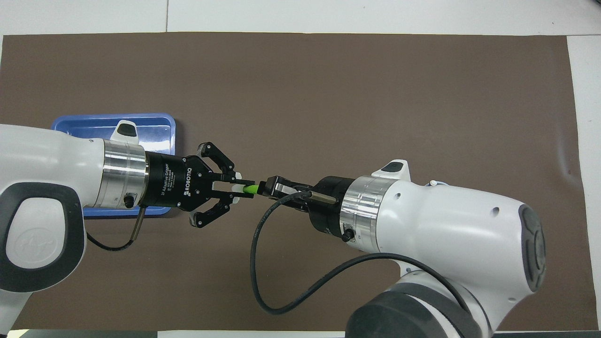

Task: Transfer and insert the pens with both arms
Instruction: 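Grasp the green pen with the right gripper while the left gripper opens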

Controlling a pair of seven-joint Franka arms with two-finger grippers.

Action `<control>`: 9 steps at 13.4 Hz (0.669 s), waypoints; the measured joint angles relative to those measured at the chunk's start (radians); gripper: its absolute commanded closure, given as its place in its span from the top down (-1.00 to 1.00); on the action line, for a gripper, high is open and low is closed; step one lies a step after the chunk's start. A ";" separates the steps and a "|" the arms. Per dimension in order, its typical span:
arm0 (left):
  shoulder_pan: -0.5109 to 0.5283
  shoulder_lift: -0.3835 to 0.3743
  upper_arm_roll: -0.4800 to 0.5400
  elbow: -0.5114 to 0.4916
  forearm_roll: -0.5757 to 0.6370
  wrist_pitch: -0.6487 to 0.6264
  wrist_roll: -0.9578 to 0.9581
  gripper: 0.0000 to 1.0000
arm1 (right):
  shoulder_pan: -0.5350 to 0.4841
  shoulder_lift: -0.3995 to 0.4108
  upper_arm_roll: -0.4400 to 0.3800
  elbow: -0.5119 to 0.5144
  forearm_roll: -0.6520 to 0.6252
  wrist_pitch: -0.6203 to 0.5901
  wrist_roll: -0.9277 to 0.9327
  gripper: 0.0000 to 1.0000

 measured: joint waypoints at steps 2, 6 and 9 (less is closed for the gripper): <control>-0.002 0.000 -0.005 -0.008 0.000 -0.001 0.000 -1.00 | 0.000 -0.001 0.000 0.006 -0.041 -0.027 -0.015 -1.00; -0.010 -0.002 -0.008 -0.011 0.006 0.008 0.005 1.00 | -0.045 -0.001 -0.005 0.040 -0.115 -0.192 -0.076 -1.00; -0.006 -0.005 0.000 -0.006 0.082 0.014 0.038 1.00 | -0.138 -0.003 -0.007 0.122 -0.253 -0.430 -0.131 -1.00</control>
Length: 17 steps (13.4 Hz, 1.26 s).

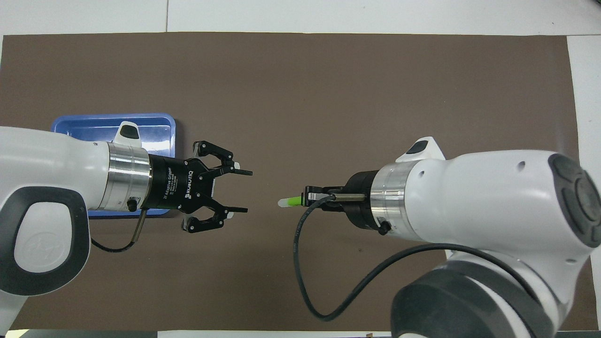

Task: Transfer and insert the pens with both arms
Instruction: 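Grasp the green pen with the right gripper while the left gripper opens, then lower the green pen into the cup while the left gripper retracts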

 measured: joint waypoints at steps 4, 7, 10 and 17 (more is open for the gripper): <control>0.061 0.000 0.006 0.015 0.173 0.000 0.146 1.00 | -0.125 -0.002 -0.005 0.043 -0.234 -0.223 -0.255 -1.00; 0.129 0.015 0.009 0.056 0.334 -0.037 0.299 1.00 | -0.162 -0.008 -0.006 0.024 -0.431 -0.284 -0.457 -1.00; 0.177 0.059 0.013 0.178 0.486 -0.184 0.524 1.00 | -0.171 -0.032 -0.005 -0.060 -0.515 -0.264 -0.566 -1.00; 0.233 0.207 0.027 0.545 0.794 -0.555 1.104 1.00 | -0.249 -0.040 -0.005 -0.207 -0.537 -0.101 -0.694 -1.00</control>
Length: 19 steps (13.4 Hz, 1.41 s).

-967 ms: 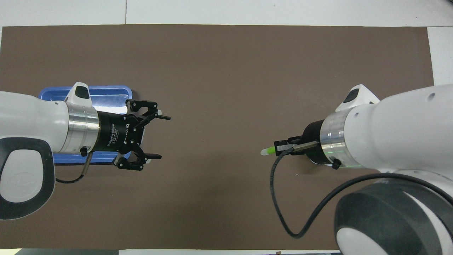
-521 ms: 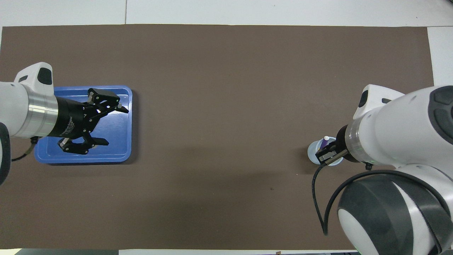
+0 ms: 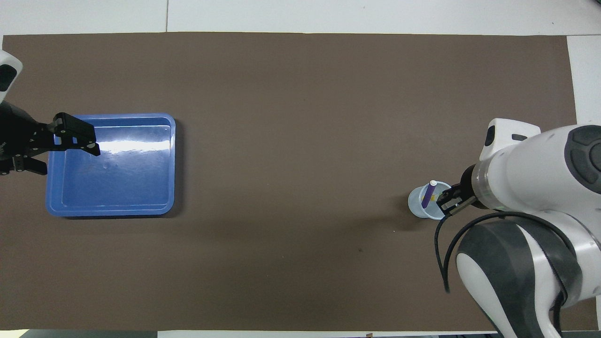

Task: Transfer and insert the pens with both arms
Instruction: 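Lower the green pen into the cup while the left gripper retracts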

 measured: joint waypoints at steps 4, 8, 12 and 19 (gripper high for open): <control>0.001 -0.015 -0.001 0.042 0.037 -0.096 0.199 1.00 | -0.001 -0.001 0.002 -0.042 0.000 0.027 0.000 -1.00; 0.050 -0.049 -0.036 -0.059 0.037 0.030 0.206 1.00 | -0.007 -0.001 0.001 -0.071 0.000 0.047 0.000 0.94; 0.055 -0.054 -0.040 -0.095 0.031 0.099 0.182 1.00 | -0.007 -0.003 0.001 -0.061 0.000 0.051 0.000 1.00; 0.055 -0.054 -0.042 -0.049 0.031 0.028 0.178 1.00 | -0.034 -0.014 -0.004 0.193 0.043 -0.183 0.030 1.00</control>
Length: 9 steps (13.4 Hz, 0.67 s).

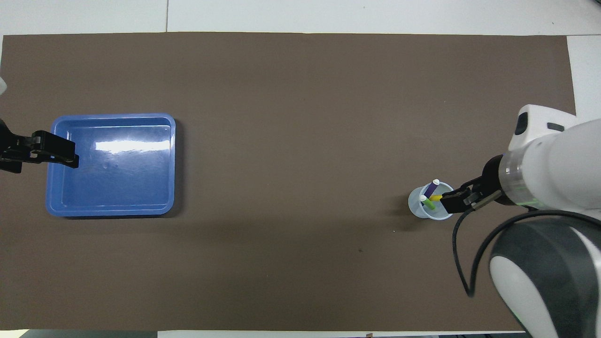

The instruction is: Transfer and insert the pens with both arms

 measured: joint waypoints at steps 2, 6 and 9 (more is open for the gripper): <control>0.000 0.002 -0.001 0.000 0.000 -0.001 0.000 1.00 | -0.037 0.008 -0.003 0.135 0.009 -0.143 0.035 1.00; -0.001 0.002 -0.003 0.000 0.000 -0.001 -0.001 1.00 | -0.054 0.020 -0.007 0.221 0.011 -0.239 0.061 1.00; -0.001 0.002 -0.003 0.002 0.000 -0.001 -0.001 1.00 | -0.054 0.035 -0.006 0.222 0.011 -0.235 0.079 1.00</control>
